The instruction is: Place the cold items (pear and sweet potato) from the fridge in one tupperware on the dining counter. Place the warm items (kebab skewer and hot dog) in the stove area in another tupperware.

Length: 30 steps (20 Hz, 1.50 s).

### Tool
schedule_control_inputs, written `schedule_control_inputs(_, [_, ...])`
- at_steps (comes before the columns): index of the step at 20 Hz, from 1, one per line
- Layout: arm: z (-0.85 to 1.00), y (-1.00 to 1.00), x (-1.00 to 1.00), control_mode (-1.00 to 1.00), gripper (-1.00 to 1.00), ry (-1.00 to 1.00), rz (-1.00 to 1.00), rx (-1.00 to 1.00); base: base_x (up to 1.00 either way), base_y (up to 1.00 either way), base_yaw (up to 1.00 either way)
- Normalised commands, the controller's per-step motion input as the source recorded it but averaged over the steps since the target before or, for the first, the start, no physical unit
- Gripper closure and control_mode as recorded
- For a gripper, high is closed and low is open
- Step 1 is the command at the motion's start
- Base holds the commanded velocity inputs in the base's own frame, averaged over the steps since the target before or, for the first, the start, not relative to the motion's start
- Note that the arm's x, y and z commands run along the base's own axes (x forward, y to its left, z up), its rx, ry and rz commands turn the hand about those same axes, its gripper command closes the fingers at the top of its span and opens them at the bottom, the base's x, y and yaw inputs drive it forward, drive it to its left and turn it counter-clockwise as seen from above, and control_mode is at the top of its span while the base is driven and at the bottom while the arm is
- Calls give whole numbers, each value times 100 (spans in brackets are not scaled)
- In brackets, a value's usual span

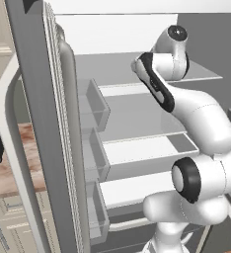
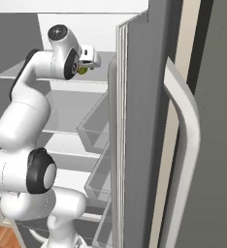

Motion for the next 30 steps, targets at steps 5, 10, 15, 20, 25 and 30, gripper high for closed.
schedule_control_inputs(5, [0, 10, 29, -100, -100, 0, 0, -19, 0, 0, 0])
schedule_control_inputs(10, [-2, 5, 12, -100, -100, 3, 0, -12, 0, 0, 0])
schedule_control_inputs(15, [-14, 2, 1, -100, -100, 0, 0, -4, 0, 0, 0])
schedule_control_inputs(20, [-27, 5, 5, -100, 100, 1, 0, -7, 0, 0, 0])
schedule_control_inputs(25, [-23, 0, 0, -100, 100, 0, 0, 0, 0, 0, 0])
schedule_control_inputs(30, [-4, -1, -24, -100, 100, -8, 1, 7, 0, 0, 0])
